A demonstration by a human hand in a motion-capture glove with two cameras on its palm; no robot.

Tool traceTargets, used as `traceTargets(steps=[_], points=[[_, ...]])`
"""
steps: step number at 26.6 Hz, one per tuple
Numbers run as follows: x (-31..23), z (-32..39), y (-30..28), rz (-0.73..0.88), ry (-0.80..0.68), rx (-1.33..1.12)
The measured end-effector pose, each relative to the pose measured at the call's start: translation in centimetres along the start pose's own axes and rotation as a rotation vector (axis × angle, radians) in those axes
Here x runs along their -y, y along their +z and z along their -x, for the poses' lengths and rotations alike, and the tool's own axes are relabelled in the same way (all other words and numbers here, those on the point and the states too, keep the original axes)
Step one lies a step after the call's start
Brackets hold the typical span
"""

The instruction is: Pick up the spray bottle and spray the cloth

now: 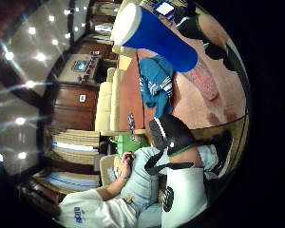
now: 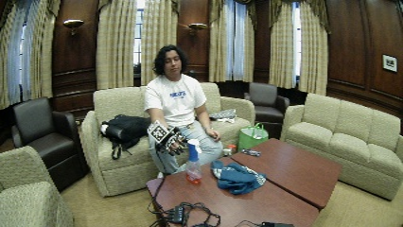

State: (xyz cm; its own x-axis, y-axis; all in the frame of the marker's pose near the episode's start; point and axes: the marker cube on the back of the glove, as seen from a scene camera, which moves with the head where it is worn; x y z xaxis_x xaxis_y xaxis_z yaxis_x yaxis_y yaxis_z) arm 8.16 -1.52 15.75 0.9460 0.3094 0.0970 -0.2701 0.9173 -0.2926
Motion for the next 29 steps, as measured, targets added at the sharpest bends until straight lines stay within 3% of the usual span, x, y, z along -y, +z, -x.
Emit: traceTargets(steps=[5,29], points=[[1.0,-0.9,0.9,0.062,0.073,0.059],[8.9,-0.6,7.7,0.141,0.146,0.334]])
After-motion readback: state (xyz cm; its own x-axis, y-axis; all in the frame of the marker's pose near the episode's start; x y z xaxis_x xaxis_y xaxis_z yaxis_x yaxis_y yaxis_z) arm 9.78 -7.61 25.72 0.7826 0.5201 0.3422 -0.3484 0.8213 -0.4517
